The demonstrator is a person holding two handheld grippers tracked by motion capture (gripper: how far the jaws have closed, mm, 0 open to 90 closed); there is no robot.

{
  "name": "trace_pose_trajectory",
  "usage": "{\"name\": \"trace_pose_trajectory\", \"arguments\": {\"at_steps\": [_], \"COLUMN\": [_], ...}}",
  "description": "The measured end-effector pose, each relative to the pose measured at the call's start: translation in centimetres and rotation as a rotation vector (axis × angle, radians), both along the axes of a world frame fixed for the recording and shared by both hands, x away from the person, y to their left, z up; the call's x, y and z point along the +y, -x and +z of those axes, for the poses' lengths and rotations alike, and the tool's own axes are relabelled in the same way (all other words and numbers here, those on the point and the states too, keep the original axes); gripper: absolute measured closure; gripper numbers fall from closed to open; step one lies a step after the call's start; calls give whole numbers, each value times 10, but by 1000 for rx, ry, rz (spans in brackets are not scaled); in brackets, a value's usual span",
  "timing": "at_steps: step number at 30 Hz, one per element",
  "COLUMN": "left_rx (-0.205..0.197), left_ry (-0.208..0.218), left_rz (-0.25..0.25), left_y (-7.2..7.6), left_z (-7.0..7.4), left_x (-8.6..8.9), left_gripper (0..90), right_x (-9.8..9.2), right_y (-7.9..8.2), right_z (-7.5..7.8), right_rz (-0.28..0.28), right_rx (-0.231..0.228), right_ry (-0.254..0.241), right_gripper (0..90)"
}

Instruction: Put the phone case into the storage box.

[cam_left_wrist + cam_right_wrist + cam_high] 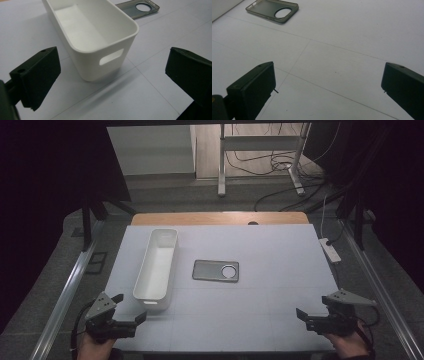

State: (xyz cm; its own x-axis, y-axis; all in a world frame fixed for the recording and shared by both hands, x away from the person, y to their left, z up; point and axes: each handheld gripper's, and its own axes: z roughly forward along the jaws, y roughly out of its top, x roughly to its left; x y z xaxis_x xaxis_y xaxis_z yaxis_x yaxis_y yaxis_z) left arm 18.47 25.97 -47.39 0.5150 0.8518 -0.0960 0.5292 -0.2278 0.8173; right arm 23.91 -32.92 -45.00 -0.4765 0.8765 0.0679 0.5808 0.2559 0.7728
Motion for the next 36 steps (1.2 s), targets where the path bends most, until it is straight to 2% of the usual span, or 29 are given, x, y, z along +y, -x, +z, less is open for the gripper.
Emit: {"name": "trace_pose_trajectory", "arguments": {"at_steps": [6, 14, 19, 25, 28, 32, 36], "left_rx": [9, 6, 10, 10, 3, 5, 5], "left_ry": [5, -16, -13, -5, 16, 39, 40], "left_rz": [-13, -25, -25, -28, -44, -40, -43], "left_y": [-1, 0, -1, -1, -1, -1, -2], "left_z": [0, 0, 0, 0, 0, -1, -1], "left_x": [0, -2, -2, -1, 0, 3, 3], "left_gripper": [5, 7, 8, 12, 14, 14, 15], "right_x": [1, 3, 6, 10, 12, 13, 17], "right_y": [-1, -2, -5, -8, -10, -12, -15], "right_z": [0, 0, -1, -1, -1, -1, 1], "right_rz": [15, 34, 54, 78, 93, 105, 119], "right_rx": [2, 12, 19, 25, 31, 34, 33], "right_ry": [8, 12, 35, 38, 36, 35, 43], "right_gripper": [0, 0, 0, 0, 0, 0, 0]}}
